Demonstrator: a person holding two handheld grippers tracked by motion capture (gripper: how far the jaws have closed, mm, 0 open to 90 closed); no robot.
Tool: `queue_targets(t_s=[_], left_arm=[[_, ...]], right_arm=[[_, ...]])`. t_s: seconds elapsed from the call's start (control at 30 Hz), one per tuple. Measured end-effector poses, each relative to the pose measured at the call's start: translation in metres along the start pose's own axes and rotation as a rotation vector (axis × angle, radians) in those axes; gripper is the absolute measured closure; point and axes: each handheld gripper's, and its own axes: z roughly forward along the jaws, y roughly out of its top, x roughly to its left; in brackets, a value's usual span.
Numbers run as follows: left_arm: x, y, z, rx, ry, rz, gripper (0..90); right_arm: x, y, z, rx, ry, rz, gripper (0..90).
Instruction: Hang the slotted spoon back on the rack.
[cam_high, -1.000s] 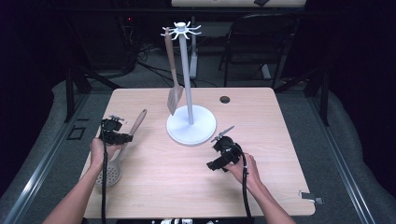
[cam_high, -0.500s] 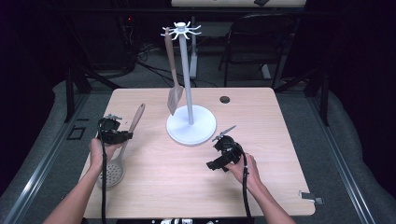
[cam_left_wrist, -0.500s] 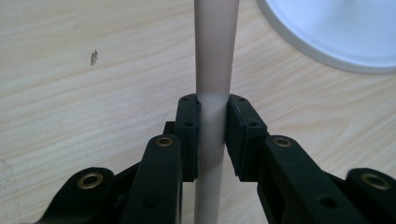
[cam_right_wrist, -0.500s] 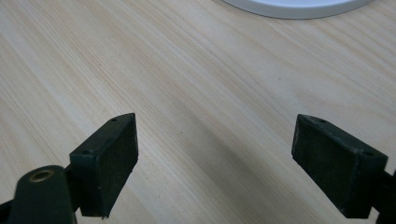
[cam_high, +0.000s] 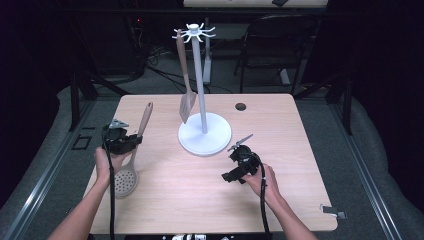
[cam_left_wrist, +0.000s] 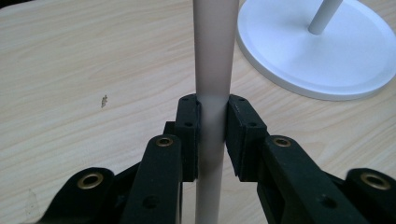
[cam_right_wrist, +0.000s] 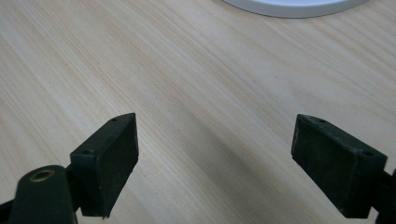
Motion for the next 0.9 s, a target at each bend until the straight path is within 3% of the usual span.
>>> queue_targets(t_s=[0.3, 0.63, 0.9], left_arm=[[-0.008, 0.007, -0.009, -0.052, -0.004, 0.014, 75.8], [-0.018, 0.015, -0.019, -0.126, -0.035, 0.033, 75.8], [-0.024, 0.017, -0.028, -0.170, -0.027, 0.042, 75.9]], right_arm=[[0.000, -0.001, -0.001, -0.009, 0.000, 0.014, 14.6], [-0.002, -0.001, -0.001, 0.006, -0.002, 0.004, 14.6], [-0.003, 0.001, 0.001, 0.007, 0.009, 0.000, 14.6]])
